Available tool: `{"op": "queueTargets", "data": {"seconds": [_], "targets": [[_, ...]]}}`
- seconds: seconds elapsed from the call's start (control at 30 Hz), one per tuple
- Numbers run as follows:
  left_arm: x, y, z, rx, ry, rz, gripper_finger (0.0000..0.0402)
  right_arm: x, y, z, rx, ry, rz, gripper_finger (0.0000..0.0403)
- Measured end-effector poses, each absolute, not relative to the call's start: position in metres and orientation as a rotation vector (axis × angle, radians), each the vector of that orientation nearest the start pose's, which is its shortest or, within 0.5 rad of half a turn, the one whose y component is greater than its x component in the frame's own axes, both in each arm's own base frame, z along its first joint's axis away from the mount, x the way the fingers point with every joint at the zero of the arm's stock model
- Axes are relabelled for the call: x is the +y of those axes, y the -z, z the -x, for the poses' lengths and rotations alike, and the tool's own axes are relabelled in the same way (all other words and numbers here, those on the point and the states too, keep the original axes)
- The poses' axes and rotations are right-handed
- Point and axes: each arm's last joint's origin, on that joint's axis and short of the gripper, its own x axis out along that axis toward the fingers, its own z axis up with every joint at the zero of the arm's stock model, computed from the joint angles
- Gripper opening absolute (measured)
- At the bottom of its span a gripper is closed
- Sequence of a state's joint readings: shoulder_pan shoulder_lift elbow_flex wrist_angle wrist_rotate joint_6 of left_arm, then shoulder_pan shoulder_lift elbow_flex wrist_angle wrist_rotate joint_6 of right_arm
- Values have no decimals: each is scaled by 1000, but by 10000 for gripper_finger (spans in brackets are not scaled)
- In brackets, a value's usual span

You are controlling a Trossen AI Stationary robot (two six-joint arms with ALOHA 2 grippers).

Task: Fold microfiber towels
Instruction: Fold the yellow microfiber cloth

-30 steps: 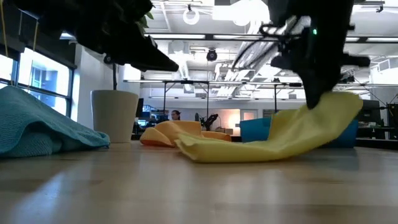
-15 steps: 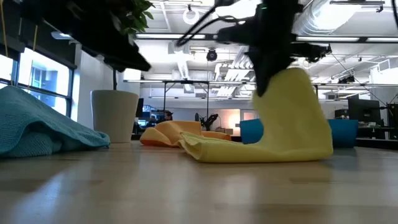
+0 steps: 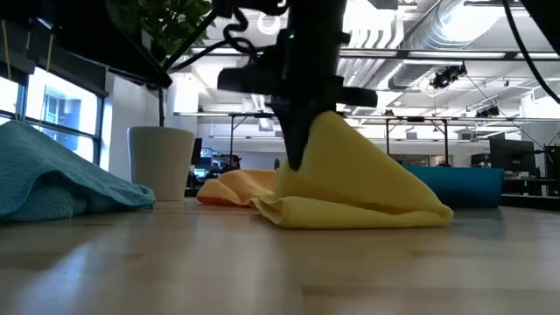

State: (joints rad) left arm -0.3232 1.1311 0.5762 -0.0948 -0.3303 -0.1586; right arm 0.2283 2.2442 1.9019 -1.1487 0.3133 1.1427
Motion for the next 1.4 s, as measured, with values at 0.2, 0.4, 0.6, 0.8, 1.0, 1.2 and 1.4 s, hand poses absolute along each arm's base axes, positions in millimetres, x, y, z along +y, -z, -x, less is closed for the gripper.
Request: {"op": "queueTargets", "data": {"seconds": [0.2, 0.4, 0.6, 0.8, 1.0, 1.2, 1.4], "targets": [[-68, -207, -213, 605, -64, -78, 110, 94, -183, -436, 1196, 809, -507, 4], [-67, -207, -213, 603, -73, -80, 110, 107, -192, -439, 1198, 688, -427, 51], [-67, -207, -213, 602, -74, -84, 110, 116, -199, -438, 1285, 550, -433, 124], [-67, -207, -213, 602, -75, -84, 110, 126, -212, -435, 1356, 441, -419, 157], [-67, -207, -213, 599, -78, -74, 110, 142, -211, -423, 1411, 389, -239, 158], [-67, -207, -213, 598, -83, -57, 110, 148, -198, -418, 1384, 447, -172, 157], [-67, -208, -213, 596, -84, -54, 110, 153, -177, -415, 1376, 430, -176, 157]]}}
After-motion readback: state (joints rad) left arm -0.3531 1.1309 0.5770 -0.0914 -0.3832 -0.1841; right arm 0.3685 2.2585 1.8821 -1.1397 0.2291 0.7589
